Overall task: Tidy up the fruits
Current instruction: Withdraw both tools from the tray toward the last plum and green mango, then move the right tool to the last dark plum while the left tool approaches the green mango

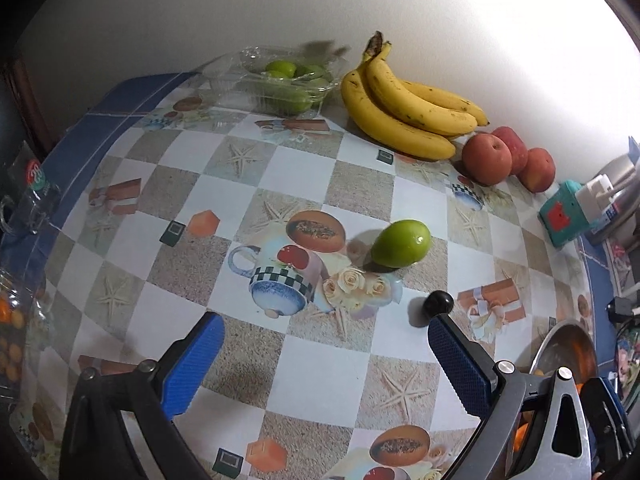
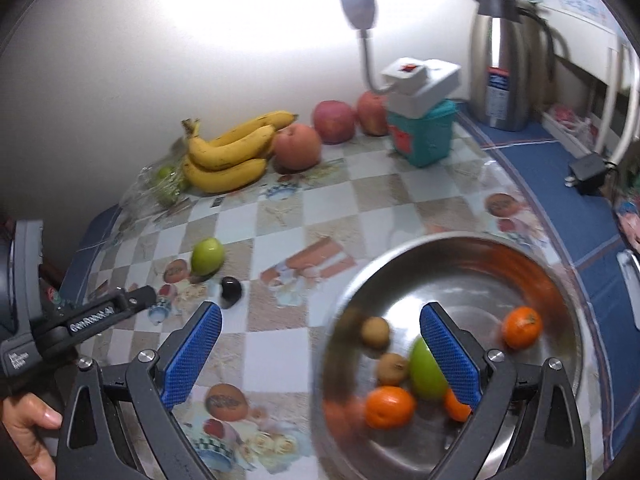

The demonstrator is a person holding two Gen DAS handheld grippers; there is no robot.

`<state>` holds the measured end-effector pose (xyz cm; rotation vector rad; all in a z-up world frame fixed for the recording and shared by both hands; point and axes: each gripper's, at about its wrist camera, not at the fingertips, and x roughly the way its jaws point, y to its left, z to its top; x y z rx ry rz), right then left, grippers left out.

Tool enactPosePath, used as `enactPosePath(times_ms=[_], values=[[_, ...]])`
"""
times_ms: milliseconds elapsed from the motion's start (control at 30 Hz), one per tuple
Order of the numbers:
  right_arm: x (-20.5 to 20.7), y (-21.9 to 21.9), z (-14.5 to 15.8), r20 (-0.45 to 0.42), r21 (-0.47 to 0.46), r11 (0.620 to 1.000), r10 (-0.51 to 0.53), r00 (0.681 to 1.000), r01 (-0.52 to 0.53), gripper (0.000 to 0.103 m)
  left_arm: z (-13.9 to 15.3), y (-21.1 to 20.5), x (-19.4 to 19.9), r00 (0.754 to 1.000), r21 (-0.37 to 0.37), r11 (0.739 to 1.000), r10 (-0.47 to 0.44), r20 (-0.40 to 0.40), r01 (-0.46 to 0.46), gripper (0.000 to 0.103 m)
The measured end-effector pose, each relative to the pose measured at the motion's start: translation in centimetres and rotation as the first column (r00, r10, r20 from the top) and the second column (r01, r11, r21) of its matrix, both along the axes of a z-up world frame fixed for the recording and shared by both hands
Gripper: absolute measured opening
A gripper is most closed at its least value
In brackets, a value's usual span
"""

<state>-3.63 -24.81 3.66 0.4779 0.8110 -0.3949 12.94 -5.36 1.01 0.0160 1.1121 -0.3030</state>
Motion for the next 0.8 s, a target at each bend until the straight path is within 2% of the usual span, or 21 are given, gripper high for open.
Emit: enactPosePath(times_ms=[167,300,433,633,800], values=[[3.0,1.6,-0.4,-0.027,0.011,0.998,0.064,0.998,-0.064,0.099,-0.3,1.6,1.0,0.999,-0.026,0.999,0.048,0.005,-0.048,0.103],[4.5,2.1,-0.8,-0.016,0.031,0.997,0.078,0.997,-0.077,0.099,-0.3,2.6,1.7,0.997,-0.088,0.994,0.072,0.017,-0.071,0.103],[6.1,2.7,-1.1,-0.033,0.001,0.996,0.089,0.995,-0.089,0.099,-0.2,3.0,2.2,0.995,-0.103,0.991,0.087,0.045,-0.082,0.103],[8.1,3.5,-1.7,-0.06,-0.034,0.993,0.115,0.992,-0.117,0.099,-0.2,3.2,2.7,0.994,-0.065,0.994,0.089,0.065,-0.085,0.103],[8.9,3.7,-2.7,-0.093,-0.017,0.991,0.132,0.987,-0.134,0.099,-0.7,3.7,3.5,0.996,-0.127,0.988,0.093,0.009,-0.091,0.103]])
